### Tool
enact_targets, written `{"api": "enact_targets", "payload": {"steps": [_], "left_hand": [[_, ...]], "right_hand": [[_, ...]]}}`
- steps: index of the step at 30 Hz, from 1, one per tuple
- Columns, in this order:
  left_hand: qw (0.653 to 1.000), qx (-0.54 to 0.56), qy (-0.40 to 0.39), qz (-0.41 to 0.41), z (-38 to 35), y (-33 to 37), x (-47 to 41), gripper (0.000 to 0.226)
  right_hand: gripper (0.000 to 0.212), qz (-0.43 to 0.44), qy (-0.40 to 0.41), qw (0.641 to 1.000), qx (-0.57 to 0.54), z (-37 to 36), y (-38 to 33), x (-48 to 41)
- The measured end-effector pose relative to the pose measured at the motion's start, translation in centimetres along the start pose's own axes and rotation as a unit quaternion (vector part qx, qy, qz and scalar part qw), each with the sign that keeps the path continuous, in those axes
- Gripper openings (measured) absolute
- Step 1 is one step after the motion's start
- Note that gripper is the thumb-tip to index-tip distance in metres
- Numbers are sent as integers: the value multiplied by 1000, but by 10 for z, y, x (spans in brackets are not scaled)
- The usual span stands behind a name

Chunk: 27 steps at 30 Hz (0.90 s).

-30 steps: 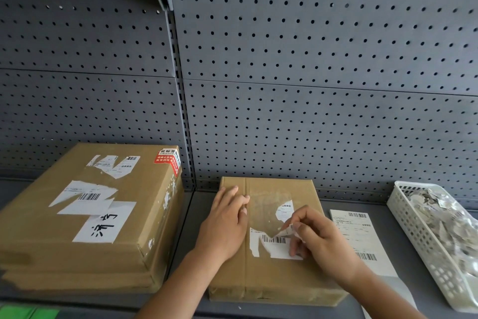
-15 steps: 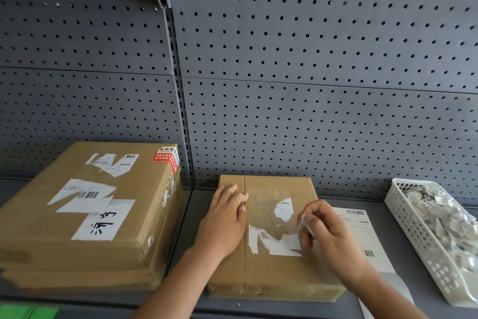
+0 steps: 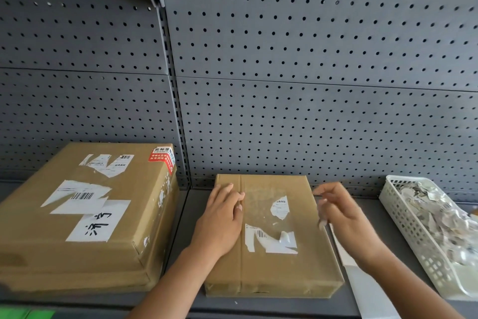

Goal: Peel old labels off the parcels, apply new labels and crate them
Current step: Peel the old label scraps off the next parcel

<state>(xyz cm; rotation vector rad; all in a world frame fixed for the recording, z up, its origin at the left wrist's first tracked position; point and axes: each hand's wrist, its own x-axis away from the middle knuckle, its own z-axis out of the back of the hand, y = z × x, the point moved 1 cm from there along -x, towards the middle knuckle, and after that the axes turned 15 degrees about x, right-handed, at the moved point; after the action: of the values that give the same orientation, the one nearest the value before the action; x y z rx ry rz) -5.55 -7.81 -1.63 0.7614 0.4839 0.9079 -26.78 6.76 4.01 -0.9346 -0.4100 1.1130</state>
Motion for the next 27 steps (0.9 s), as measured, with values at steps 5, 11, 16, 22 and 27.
{"api": "enact_targets", "payload": {"steps": [5,11,16,22,27], "left_hand": [[1000,1,-1,2,-1,0,0,35],[1000,3,5,-1,-1,-2,-1,34],[1000,4,4,1,-1,-1,-1,35],[1000,-1,4,3,0,1,0,34],[1000,-6,0,3,0,1,0,34]], "right_hand": [[30,100,-141,961,217,-23,7,3],[27,160,-172,929,286,-30,14,0],[12,163,-153,932,286,-32,15,2],[15,122,-93,965,212,-23,20,9],[20,48,-54,994,77,-17,22,20]]}}
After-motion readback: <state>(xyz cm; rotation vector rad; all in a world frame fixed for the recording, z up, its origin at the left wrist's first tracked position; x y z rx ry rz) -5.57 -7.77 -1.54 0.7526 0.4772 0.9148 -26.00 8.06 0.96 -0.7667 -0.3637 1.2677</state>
